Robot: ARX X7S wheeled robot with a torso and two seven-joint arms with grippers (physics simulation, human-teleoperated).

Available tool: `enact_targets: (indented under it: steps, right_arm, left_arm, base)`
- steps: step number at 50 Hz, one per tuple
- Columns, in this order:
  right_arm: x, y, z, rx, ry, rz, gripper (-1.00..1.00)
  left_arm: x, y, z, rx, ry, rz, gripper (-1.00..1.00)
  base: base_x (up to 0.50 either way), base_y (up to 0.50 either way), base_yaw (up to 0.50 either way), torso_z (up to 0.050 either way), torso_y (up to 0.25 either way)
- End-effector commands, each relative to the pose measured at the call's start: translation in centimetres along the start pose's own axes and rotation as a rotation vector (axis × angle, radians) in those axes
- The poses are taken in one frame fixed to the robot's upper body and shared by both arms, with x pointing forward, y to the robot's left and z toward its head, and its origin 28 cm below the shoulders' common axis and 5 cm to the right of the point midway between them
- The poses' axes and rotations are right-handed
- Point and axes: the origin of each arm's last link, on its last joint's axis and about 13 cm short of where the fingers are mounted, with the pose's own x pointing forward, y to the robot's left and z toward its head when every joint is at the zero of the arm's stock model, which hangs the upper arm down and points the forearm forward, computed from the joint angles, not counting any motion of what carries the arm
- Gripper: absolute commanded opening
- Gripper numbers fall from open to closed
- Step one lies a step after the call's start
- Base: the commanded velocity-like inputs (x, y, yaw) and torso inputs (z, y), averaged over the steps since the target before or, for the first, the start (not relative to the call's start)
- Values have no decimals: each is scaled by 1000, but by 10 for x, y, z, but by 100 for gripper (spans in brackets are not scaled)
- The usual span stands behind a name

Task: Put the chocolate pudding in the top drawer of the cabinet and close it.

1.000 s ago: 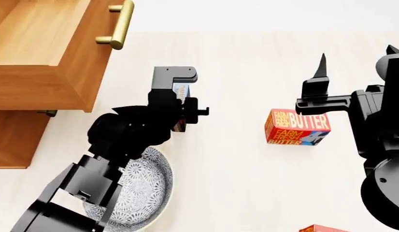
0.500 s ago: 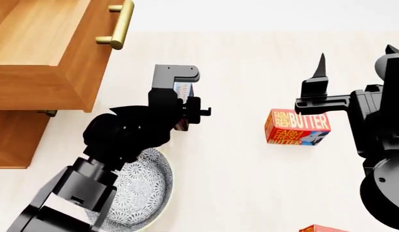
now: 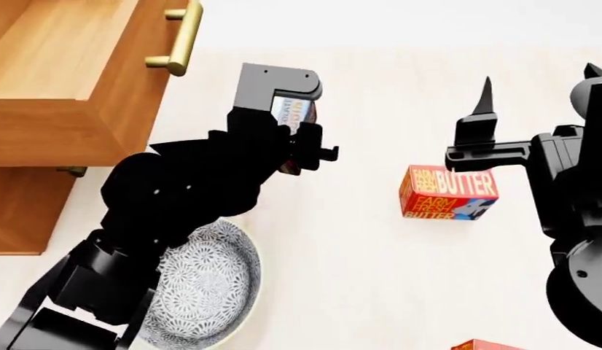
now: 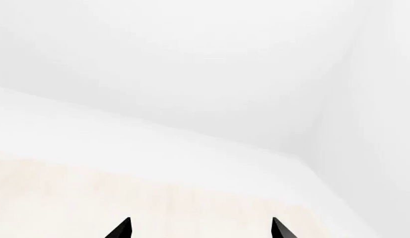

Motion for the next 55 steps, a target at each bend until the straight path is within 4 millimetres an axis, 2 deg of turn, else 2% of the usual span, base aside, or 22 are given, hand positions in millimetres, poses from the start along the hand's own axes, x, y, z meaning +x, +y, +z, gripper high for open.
enact_targets:
  steps: [1, 14, 26, 38, 50, 55]
  right_arm:
    - [-2, -2, 2, 1, -7, -5, 100]
    - [-3, -3, 1, 3, -6, -9, 100]
    - [-4, -4, 2, 4, -10, -13, 100]
    - [-6, -5, 4, 6, -17, -16, 100]
    - [-9, -6, 3, 10, -16, -15, 100]
    - [-9, -6, 3, 13, -15, -17, 100]
  left_arm:
    - [-10, -6, 4, 29, -29, -50, -100]
    - [-11, -11, -5, 41, -9, -83, -100]
    - [-18, -16, -2, 48, -16, -109, -100]
    - [-31, -16, 20, 67, -78, -108, -100]
    - [-53, -8, 69, 75, -194, -66, -100]
    - [-64, -1, 93, 77, -251, -26, -100]
  base:
    - [0, 0, 0, -5, 250]
    - [1, 0, 0, -6, 250]
    - [1, 0, 0, -7, 250]
    - [2, 0, 0, -7, 250]
    - [0, 0, 0, -7, 224]
    - [0, 0, 0, 0, 0]
